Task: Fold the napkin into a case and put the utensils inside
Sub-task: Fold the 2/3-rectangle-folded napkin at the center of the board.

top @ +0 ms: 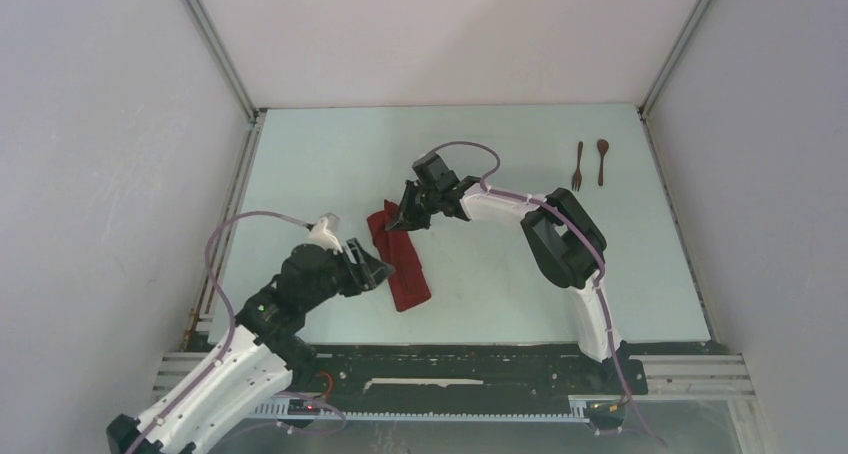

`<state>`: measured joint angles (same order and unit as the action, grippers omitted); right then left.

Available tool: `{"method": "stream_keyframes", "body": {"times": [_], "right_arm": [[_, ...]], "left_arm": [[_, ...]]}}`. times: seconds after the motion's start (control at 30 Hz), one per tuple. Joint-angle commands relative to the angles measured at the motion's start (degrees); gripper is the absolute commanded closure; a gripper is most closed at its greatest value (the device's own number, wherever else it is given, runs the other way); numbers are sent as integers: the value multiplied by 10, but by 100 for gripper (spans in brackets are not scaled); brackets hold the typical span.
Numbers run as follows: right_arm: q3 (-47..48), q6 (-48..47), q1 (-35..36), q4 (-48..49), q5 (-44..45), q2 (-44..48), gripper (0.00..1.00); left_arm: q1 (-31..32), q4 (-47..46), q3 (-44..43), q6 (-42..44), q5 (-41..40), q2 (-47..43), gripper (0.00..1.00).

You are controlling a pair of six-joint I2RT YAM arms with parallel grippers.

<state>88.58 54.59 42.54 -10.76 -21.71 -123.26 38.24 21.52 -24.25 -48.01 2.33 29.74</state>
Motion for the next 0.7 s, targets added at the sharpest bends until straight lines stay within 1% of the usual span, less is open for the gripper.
{"method": "stream_keyframes", "body": {"times": [0.0,0.07,0.13,0.23,0.3,0.37,0.43,0.57,0.67], "right_arm": [[3,-7,3,34,-24,-3,93],[3,-14,5,34,-33,-8,92],[5,-21,6,30,-36,-11,92],[7,-32,9,28,-36,-13,92],[13,-35,12,26,-39,-18,92],[14,-39,14,26,-37,-22,92],[13,-42,16,35,-33,-28,92],[19,-37,18,63,-34,-45,93],[21,-34,21,79,-25,-48,93]], "left_arm": [[-130,85,-13,4,113,71,42],[-180,62,-7,3,134,101,46],[-227,17,3,-9,159,131,53],[-263,-62,18,-30,159,198,61],[-271,-114,15,-41,161,260,65],[-274,-142,-3,-54,156,316,70],[-276,-175,-13,-68,163,357,73],[-286,-188,-20,-62,134,396,79],[-300,-165,-37,-38,123,391,76]]}}
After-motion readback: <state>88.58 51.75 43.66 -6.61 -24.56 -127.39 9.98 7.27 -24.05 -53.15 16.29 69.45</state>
